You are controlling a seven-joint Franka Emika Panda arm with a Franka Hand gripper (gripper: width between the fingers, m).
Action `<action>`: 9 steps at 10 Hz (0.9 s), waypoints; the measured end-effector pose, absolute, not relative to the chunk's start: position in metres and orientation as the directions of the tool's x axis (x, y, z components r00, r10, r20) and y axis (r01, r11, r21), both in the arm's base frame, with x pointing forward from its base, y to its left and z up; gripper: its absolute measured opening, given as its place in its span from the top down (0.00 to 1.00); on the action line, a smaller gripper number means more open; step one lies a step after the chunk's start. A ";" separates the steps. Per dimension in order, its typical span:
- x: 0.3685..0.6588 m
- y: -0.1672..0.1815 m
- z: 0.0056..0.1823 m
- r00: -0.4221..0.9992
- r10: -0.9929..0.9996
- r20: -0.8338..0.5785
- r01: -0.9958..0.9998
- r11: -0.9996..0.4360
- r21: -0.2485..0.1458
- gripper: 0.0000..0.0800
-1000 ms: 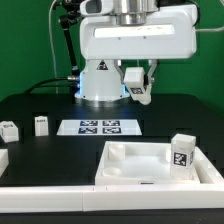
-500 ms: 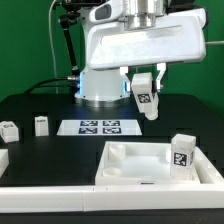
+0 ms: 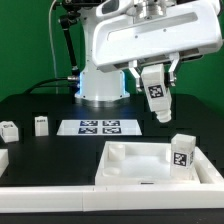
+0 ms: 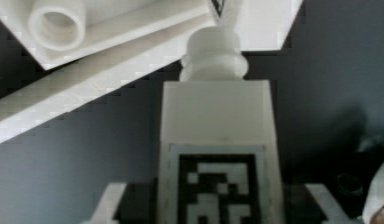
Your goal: Assemble square table
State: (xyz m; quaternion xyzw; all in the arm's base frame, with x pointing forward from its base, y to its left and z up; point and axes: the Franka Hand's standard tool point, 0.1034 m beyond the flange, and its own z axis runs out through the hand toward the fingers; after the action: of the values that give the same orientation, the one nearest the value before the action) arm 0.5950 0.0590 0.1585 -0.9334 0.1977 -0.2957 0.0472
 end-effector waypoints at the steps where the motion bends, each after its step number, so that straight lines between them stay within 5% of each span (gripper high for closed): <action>1: 0.595 0.055 0.157 0.753 -0.373 0.543 -0.325 -0.927 -0.186 0.64; 2: 0.587 0.043 0.138 0.779 -0.305 0.548 -0.286 -0.950 -0.122 0.64; 4: 0.594 0.007 0.132 0.795 -0.211 0.568 -0.236 -0.971 -0.031 0.64; 9: 0.605 -0.010 0.124 0.781 -0.199 0.592 -0.239 -0.971 -0.011 0.64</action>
Offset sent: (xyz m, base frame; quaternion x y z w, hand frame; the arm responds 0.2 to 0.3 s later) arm 0.0204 -0.0574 -0.0063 -0.0017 0.0295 -0.0894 0.9956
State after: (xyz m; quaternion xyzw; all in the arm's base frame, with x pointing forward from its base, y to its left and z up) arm 0.6053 -0.0103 0.1243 -0.9432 0.1159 -0.3098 -0.0323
